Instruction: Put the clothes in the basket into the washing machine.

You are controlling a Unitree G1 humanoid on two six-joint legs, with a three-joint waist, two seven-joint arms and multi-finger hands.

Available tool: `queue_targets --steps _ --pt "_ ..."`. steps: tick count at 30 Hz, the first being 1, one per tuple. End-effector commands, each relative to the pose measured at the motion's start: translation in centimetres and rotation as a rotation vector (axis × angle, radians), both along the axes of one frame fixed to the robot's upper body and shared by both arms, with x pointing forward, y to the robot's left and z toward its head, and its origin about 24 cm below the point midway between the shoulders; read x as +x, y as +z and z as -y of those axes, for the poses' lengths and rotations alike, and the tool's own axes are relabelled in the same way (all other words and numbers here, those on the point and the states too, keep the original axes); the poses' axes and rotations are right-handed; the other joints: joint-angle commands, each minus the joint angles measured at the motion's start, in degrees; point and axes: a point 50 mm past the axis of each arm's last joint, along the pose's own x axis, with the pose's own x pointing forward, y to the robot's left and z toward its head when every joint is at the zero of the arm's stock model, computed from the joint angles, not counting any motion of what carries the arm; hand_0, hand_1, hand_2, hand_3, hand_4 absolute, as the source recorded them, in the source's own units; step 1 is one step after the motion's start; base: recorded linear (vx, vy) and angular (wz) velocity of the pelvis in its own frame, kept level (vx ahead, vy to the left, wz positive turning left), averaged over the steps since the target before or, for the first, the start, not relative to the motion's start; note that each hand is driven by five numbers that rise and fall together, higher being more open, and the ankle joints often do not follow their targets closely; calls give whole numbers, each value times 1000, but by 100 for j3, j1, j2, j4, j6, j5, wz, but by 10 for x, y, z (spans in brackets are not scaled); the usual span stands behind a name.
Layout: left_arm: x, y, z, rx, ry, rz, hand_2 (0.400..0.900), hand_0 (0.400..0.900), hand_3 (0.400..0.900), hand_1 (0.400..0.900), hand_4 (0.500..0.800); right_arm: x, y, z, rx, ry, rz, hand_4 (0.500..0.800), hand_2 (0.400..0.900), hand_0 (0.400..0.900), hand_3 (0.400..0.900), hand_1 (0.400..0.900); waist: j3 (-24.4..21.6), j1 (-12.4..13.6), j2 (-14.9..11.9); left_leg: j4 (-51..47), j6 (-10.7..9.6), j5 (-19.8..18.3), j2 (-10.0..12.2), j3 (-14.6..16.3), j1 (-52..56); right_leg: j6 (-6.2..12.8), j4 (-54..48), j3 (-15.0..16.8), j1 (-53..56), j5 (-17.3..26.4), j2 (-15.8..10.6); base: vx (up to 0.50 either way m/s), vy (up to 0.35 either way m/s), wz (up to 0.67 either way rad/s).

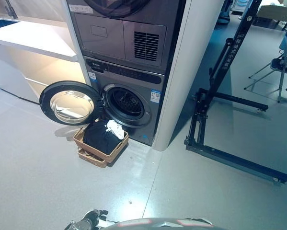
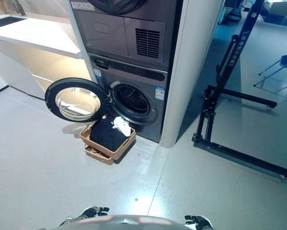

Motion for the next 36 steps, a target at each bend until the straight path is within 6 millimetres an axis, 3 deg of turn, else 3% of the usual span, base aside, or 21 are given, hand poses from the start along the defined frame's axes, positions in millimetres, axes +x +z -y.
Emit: queue_targets --steps 1,9,14,16,17,18,19,20,21,23,26,28,29,31,33,36 --pt "-5 1 -12 32 70 -25 900 900 900 900 800 15 2 -4 18 28 63 800 900 900 900 900 -196 -13 29 -11 -111 -191 169 -25 -132 287 131 38 -514 702 -280 -13 11 -5" --pt "-3 3 -20 57 133 5 900 900 900 900 800 38 7 -16 64 71 152 800 900 900 900 900 -38 -33 -65 200 71 -373 21 50 -161 364 315 388 -725 803 -394 -17 44 -20" --pt "6 7 -28 74 177 49 900 900 900 900 800 48 10 -21 90 77 192 800 900 900 900 900 131 -35 -107 580 296 -620 -176 70 -264 428 1027 605 -1012 809 -572 10 123 -11" --pt "7 8 -30 78 186 59 900 900 900 900 800 51 12 -23 102 80 210 800 900 900 900 900 224 -62 -103 668 431 -703 -284 26 -207 419 1791 708 -1236 1053 -693 54 187 12" --pt "7 9 -32 84 187 62 900 900 900 900 800 52 14 -22 105 80 225 800 900 900 900 900 307 -105 -116 709 518 -738 -384 -19 -153 429 2293 899 -1394 1392 -762 55 141 15" --pt "7 9 -32 84 187 62 900 900 900 900 800 52 14 -22 105 80 225 800 900 900 900 900 303 -104 -115 710 518 -738 -384 -18 -157 429 2292 900 -1398 1394 -761 73 185 40" --pt "12 11 -37 97 181 78 900 900 900 900 800 54 16 -21 115 79 247 800 900 900 900 900 494 -183 -93 764 613 -761 -442 -166 -34 371 3135 1206 -1708 1760 -708 49 108 27" --pt "12 11 -36 97 181 79 900 900 900 900 800 54 16 -21 115 79 247 800 900 900 900 900 474 -178 -85 764 612 -752 -433 -161 -61 369 3117 1207 -1728 1782 -697 154 126 67" --pt "16 13 -39 114 152 87 900 900 900 900 800 52 17 -21 122 88 248 800 900 900 900 900 568 -258 -49 795 601 -800 -393 -343 17 259 3216 1534 -2045 1673 -481 106 15 40" --pt "23 16 -43 134 150 113 900 900 900 900 800 51 17 -19 117 80 246 800 900 900 900 900 582 -310 -85 767 552 -864 -410 -514 108 187 2776 1602 -2307 1521 -454 267 -40 68" --pt "34 20 -48 159 160 153 900 900 900 900 800 57 19 -20 115 85 266 800 900 900 900 900 666 -412 -242 628 402 -1100 -480 -836 427 305 1175 1507 -2378 1572 -594 353 -143 66" --pt "37 22 -50 168 164 161 900 900 900 900 800 58 19 -20 114 87 267 800 900 900 900 900 695 -465 -251 525 363 -1180 -424 -935 625 358 710 1494 -2349 1678 -519 308 -120 47" --pt "41 23 -49 175 175 178 900 900 900 900 800 53 16 -16 91 71 234 800 900 900 900 900 673 -547 -302 412 292 -1307 -362 -1121 863 433 338 1655 -2481 1873 -401 392 -143 61" --pt "42 21 -42 161 171 179 900 900 900 900 800 42 11 -8 48 50 183 800 900 900 900 900 651 -557 -277 405 232 -1414 -258 -1297 1078 421 330 1538 -2469 1949 -304 473 -190 79" --pt "41 18 -34 146 154 170 900 900 900 900 800 37 10 0 19 14 153 800 900 900 900 900 509 -616 -237 514 153 -1531 -118 -1454 1128 328 427 1672 -2381 1784 -148 440 -221 78" --pt "37 15 -26 122 182 158 900 900 900 900 800 33 9 7 -4 -7 131 800 900 900 900 900 309 -635 -90 1250 -9 -1085 148 -1555 997 110 711 1569 -2259 1435 198 453 -252 42"
